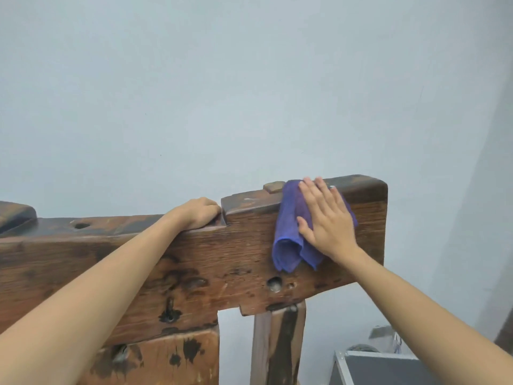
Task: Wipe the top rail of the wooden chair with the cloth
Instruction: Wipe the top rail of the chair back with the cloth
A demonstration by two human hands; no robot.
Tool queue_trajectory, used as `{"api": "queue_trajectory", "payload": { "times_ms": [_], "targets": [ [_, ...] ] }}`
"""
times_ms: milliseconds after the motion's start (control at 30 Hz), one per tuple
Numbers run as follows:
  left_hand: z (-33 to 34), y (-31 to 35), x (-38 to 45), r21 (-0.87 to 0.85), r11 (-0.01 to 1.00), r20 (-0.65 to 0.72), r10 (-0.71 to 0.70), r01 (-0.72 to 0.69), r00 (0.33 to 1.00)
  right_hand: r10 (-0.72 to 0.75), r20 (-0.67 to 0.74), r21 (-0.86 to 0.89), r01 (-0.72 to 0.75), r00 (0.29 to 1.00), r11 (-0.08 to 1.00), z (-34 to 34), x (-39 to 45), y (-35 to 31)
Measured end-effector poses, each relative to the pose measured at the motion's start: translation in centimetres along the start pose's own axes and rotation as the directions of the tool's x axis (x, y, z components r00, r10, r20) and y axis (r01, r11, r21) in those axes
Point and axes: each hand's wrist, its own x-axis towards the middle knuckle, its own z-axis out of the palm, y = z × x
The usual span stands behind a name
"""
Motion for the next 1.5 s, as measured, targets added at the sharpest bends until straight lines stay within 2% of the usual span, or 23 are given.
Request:
{"api": "queue_trajectory", "payload": {
  "times_ms": [67,133,233,300,400,433,533,567,667,767,867,967,1100,1200,1267,1333,1400,1500],
  "targets": [
    [0.1,0.3,-0.1,0.012,1.000,-0.003,0.011,-0.011,1.000,0.151,0.012,-0.008,-0.151,0.988,0.989,-1.0,-1.3,4.4],
    [0.2,0.3,-0.3,0.047,0.999,0.015,-0.001,0.000,1.000,0.334,0.042,0.067,-0.337,0.941,0.939,-1.9,-2.3,7.6],
    [0.3,0.6,-0.1,0.101,0.995,0.012,-0.014,0.013,1.000,0.588,0.135,0.190,-0.604,0.797,0.774,-2.6,-1.4,11.3],
    [0.4,0.7,0.0,0.130,0.991,0.009,-0.021,0.019,1.000,0.667,0.268,0.137,-0.712,0.696,0.689,-3.0,1.0,13.0],
    [0.5,0.6,0.4,0.155,0.988,-0.003,-0.001,0.001,1.000,0.574,0.528,-0.021,-0.666,0.626,0.746,-4.2,6.0,14.2],
    [0.5,0.7,0.4,0.158,0.987,-0.004,0.004,-0.003,1.000,0.538,0.608,-0.046,-0.651,0.583,0.758,-4.8,7.6,14.1],
    [0.4,0.7,0.5,0.142,0.990,0.001,-0.001,0.001,1.000,0.439,0.748,-0.113,-0.556,0.498,0.824,-4.7,11.2,11.4],
    [0.4,0.7,0.4,0.137,0.991,0.004,-0.002,0.002,1.000,0.384,0.784,-0.087,-0.526,0.488,0.846,-4.1,12.0,9.5],
    [0.2,0.7,0.3,0.109,0.994,0.011,-0.020,0.018,1.000,0.187,0.832,0.078,-0.443,0.523,0.893,-2.1,13.9,2.1],
    [0.1,0.6,0.4,0.111,0.989,-0.017,-0.097,0.099,0.995,0.100,0.805,0.155,-0.370,0.585,0.916,-1.3,15.3,-5.4],
    [-0.3,0.5,0.2,0.162,0.972,0.018,-0.174,0.169,0.984,-0.095,0.794,0.296,-0.244,0.601,0.924,-1.3,15.8,-13.1],
    [-0.8,0.0,-0.6,0.203,0.960,0.028,-0.203,0.193,0.979,-0.124,0.752,0.300,-0.169,0.648,0.939,-1.5,15.3,-17.6],
    [-1.0,0.4,-1.6,0.164,0.986,0.060,-0.033,0.022,0.998,-0.124,0.624,0.316,-0.104,0.772,0.943,-2.8,12.9,-14.8],
    [-1.1,0.6,-1.7,0.113,0.991,0.100,-0.083,0.072,0.992,-0.119,0.463,0.300,-0.030,0.879,0.953,-3.4,10.3,-11.2],
    [-0.9,0.3,-1.5,0.130,0.985,0.074,-0.128,0.118,0.989,-0.078,0.397,0.274,-0.037,0.914,0.961,-3.6,8.8,-8.1],
    [-0.9,0.2,-1.4,0.138,0.981,0.039,-0.144,0.138,0.989,0.037,0.400,0.203,-0.128,0.916,0.971,-3.9,7.9,-3.8],
    [-0.6,0.3,-1.4,0.140,0.978,0.019,-0.161,0.157,0.987,0.162,0.438,0.084,-0.220,0.884,0.972,-4.4,7.4,1.0],
    [0.0,0.0,-0.5,0.170,0.970,-0.005,-0.175,0.174,0.984,0.328,0.562,-0.046,-0.367,0.759,0.929,-4.1,9.1,6.8]
  ]
}}
